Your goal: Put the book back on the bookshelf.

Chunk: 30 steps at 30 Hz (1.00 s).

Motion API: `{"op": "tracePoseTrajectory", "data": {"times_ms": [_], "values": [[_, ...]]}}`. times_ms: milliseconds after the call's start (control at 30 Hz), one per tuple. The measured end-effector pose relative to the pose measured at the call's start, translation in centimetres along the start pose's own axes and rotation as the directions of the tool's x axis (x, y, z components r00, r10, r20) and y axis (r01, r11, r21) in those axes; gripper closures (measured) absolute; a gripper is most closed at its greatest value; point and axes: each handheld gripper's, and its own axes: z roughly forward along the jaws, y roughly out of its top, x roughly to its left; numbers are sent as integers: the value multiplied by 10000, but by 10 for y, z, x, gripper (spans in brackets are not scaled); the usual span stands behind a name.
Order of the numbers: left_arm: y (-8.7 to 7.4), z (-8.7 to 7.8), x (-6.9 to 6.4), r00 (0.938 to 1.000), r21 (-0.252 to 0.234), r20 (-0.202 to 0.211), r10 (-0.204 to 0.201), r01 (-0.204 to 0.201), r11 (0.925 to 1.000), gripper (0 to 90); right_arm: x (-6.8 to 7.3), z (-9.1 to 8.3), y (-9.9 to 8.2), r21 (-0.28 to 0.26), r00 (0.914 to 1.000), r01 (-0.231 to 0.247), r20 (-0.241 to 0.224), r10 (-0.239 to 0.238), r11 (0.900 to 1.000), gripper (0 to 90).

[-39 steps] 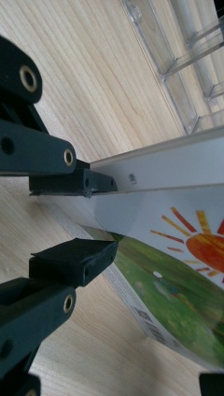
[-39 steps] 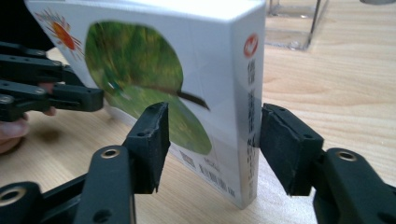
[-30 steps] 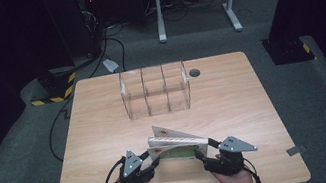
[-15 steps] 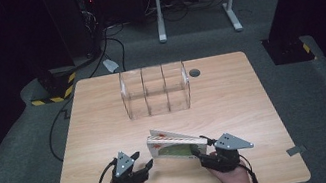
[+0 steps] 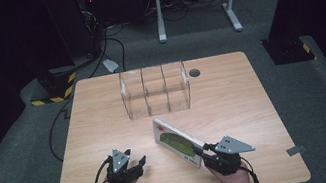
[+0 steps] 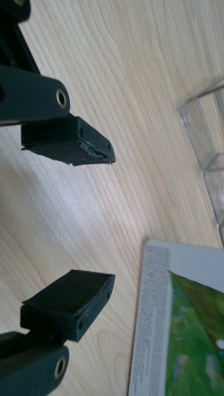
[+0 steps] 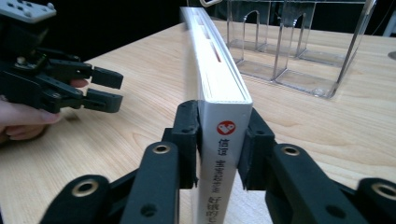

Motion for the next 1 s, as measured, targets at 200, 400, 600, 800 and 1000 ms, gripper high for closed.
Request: {"op": "tracePoseTrajectory", "data": {"times_ms": [200, 400, 600, 800, 1000], "values": [[-1, 2, 12, 9985, 297, -505, -224, 239, 9993, 343, 4, -2, 0, -57, 9992, 337, 210, -336, 9994, 741], [-3, 1, 28, 9927, 645, -1063, -572, 643, 9958, 342, 2, -6, 0, -113, 9975, 294, 642, -286, 9995, 742], [-8, 4, 47, 9865, 1232, -1467, -721, 906, 9882, 345, -2, -14, -1, -165, 9931, 249, 1150, -228, 9996, 742], [-12, 2, 59, 9825, 1490, -1638, -886, 1134, 9823, 338, -2, -18, -1, -146, 9854, 549, 1620, -519, 9984, 742], [-14, 0, 62, 9795, 1405, -1434, -1414, 1616, 9768, 291, -1, -21, 1, -87, 9745, 827, 2098, -791, 9965, 741]]}}
